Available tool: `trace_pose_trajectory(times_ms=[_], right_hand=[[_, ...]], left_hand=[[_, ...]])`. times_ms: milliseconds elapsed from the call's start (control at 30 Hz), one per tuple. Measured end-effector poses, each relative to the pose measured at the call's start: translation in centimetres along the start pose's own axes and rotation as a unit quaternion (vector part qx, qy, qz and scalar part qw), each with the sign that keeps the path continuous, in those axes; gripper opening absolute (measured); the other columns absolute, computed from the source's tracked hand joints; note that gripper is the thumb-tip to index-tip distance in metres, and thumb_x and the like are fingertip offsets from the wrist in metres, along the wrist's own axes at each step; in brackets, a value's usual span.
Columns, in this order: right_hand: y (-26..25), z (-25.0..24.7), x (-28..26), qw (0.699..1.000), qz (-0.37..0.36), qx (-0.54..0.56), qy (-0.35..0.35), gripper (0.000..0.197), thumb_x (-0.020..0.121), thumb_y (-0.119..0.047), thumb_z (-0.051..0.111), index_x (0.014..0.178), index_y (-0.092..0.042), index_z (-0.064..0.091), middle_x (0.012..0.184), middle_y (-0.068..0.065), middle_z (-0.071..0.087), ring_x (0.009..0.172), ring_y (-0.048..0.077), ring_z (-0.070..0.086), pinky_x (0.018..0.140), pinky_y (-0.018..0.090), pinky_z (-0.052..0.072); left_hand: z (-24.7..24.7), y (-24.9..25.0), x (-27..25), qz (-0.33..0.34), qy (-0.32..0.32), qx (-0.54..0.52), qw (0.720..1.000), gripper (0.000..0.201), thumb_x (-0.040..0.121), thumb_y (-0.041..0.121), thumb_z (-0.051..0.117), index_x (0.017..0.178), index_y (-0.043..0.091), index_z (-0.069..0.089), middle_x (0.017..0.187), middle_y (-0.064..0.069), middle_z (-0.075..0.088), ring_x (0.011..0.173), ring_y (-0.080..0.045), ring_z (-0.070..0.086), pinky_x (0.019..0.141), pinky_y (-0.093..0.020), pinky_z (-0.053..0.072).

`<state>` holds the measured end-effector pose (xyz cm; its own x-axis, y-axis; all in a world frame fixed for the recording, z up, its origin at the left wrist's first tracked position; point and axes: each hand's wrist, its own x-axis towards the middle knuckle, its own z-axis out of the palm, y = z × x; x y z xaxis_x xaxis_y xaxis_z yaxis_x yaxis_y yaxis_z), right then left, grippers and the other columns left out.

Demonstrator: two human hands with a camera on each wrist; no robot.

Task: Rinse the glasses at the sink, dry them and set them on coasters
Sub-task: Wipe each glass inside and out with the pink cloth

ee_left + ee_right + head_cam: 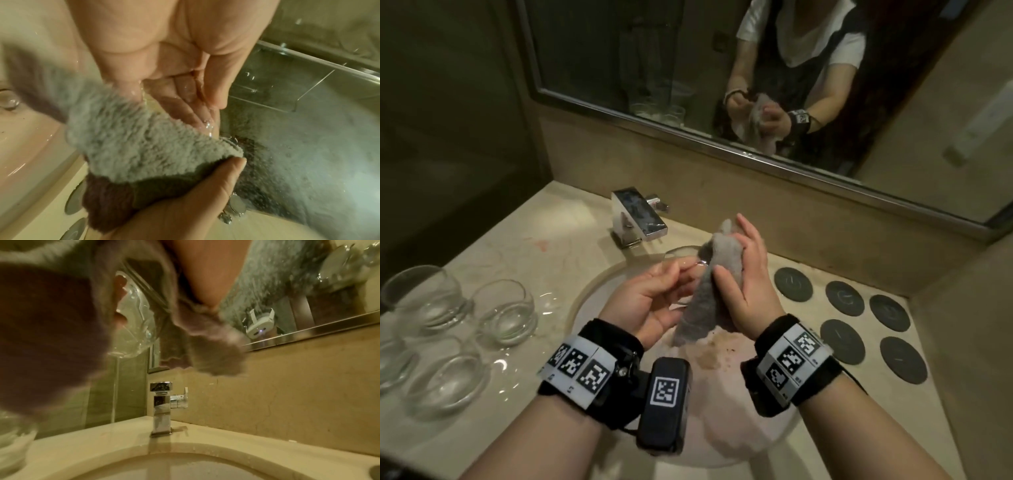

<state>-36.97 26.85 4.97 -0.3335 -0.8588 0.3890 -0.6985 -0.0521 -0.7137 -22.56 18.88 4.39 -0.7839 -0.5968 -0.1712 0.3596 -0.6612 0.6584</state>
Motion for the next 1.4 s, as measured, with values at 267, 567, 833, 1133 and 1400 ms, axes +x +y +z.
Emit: trace_pose_trajectory(times_ms=[267, 567, 833, 1133, 1400], right_hand=[[-2.0, 0.7, 1.9, 0.994, 0.091, 0.031, 0.050, 0.033, 0.082, -0.061, 0.037, 0.105, -0.038, 0.041, 0.102, -0.009, 0.053, 0.095, 0.008, 0.055, 0.078, 0.018, 0.042], [-2.2, 0.0, 2.1, 0.971, 0.215, 0.097, 0.045, 0.034, 0.098, -0.045, 0.037, 0.117, -0.018, 0.047, 0.091, -0.018, 0.050, 0.081, -0.007, 0.048, 0.069, 0.002, 0.040], [-1.9, -2.4, 2.8, 0.977, -0.053, -0.196, -0.066, 0.069, 0.073, -0.057, 0.042, 0.123, -0.011, 0.051, 0.103, 0.001, 0.048, 0.089, 0.018, 0.051, 0.073, 0.026, 0.039], [-2.9, -1.8, 3.6, 0.971, 0.237, 0.038, -0.008, 0.042, 0.095, -0.047, 0.045, 0.124, -0.017, 0.042, 0.108, -0.002, 0.056, 0.100, 0.015, 0.057, 0.086, 0.029, 0.046], [-1.6, -0.9, 2.2, 0.975, 0.211, 0.060, 0.029, 0.039, 0.094, -0.046, 0.046, 0.124, -0.022, 0.039, 0.113, -0.003, 0.054, 0.105, 0.011, 0.055, 0.090, 0.021, 0.045]], left_hand=[[-1.0, 0.6, 1.4, 0.044, -0.057, 0.053, 0.996, 0.020, 0.072, 0.022, 0.076, 0.089, 0.011, 0.074, 0.097, -0.013, 0.070, 0.088, -0.021, 0.067, 0.076, -0.031, 0.056], [-0.5, 2.7, 1.7, 0.067, -0.117, 0.323, 0.937, 0.025, 0.077, 0.019, 0.054, 0.099, 0.013, 0.063, 0.088, 0.007, 0.073, 0.087, -0.007, 0.066, 0.076, -0.018, 0.051], [-0.2, 3.7, 2.4, -0.147, -0.013, 0.060, 0.987, 0.033, 0.089, 0.035, 0.046, 0.104, 0.007, 0.057, 0.082, -0.008, 0.069, 0.081, -0.021, 0.068, 0.079, -0.052, 0.054], [1.1, 1.9, 2.9, 0.039, -0.068, 0.195, 0.978, 0.019, 0.094, 0.020, 0.037, 0.080, 0.010, 0.046, 0.064, 0.004, 0.061, 0.054, -0.004, 0.057, 0.052, -0.016, 0.048], [0.5, 2.8, 3.7, 0.061, -0.087, 0.256, 0.961, 0.011, 0.084, 0.021, 0.048, 0.080, 0.017, 0.058, 0.085, 0.011, 0.062, 0.073, -0.006, 0.054, 0.063, -0.018, 0.043]])
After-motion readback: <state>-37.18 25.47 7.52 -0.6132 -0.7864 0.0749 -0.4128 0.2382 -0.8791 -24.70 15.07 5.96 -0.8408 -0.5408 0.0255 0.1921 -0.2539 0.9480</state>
